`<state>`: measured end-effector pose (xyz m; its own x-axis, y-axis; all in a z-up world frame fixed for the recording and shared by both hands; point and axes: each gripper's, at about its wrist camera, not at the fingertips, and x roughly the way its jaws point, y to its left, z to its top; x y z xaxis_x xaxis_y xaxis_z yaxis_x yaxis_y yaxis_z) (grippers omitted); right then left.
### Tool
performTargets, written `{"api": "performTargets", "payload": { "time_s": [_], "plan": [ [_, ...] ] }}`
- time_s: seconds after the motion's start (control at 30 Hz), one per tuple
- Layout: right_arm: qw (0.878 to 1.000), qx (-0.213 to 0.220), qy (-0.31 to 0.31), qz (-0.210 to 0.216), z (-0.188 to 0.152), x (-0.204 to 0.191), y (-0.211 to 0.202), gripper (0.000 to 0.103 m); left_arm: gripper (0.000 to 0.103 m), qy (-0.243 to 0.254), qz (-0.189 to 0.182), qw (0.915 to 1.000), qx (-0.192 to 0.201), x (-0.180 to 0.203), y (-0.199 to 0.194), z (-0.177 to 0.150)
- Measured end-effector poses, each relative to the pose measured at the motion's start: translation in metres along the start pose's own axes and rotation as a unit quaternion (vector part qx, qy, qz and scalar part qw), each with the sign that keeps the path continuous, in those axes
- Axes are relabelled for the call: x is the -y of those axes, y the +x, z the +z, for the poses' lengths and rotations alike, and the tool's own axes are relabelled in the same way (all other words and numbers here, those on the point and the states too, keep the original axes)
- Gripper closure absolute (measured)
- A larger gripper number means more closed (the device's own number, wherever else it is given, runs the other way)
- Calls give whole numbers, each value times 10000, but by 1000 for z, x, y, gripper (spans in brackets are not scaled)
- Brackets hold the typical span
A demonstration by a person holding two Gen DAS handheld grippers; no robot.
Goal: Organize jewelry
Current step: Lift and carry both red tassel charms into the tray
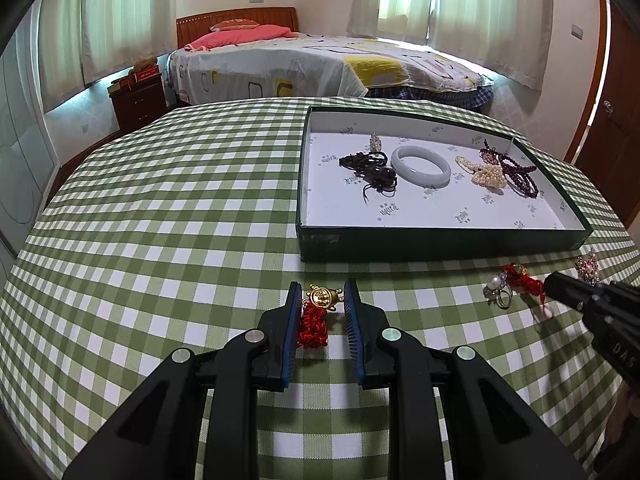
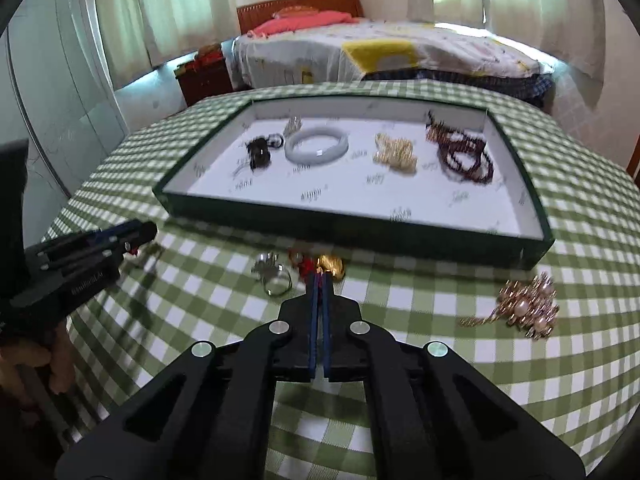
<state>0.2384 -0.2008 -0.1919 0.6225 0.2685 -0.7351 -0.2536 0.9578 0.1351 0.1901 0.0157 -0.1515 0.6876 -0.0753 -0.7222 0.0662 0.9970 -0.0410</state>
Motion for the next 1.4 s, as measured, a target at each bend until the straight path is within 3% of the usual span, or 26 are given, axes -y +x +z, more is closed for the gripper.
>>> {"api": "performTargets", "payload": {
  "time_s": [0.1, 0.17, 0.5, 0.57, 0.67, 1.1, 1.4],
  "plan": [
    [10000, -70, 56, 30, -2, 1, 3, 94, 81, -1, 0, 10000, 0, 0, 0, 0],
    [10000, -46, 48, 15, -2, 0, 3, 81, 81, -1, 1, 10000, 7, 0, -1, 0],
    [9993, -151, -276, -196, -2, -9, 14, 81, 81, -12, 22, 10000, -53, -1, 3, -1],
    [9983, -164, -430, -349, -2, -12, 15, 92, 81, -11, 23, 10000, -60, -1, 3, -2],
    [9979, -138, -488, -391, -3, -13, 13, 93, 81, -13, 22, 10000, -60, 0, 3, -2],
    [9966, 682, -265, -370, 25, 1, -37, 94, 81, -32, -125, 9996, 239, 7, -18, 18],
    [9879, 1473, -186, -457, 75, 17, -79, 94, 81, 155, -533, 9942, 919, 38, -44, 75]
  ]
}}
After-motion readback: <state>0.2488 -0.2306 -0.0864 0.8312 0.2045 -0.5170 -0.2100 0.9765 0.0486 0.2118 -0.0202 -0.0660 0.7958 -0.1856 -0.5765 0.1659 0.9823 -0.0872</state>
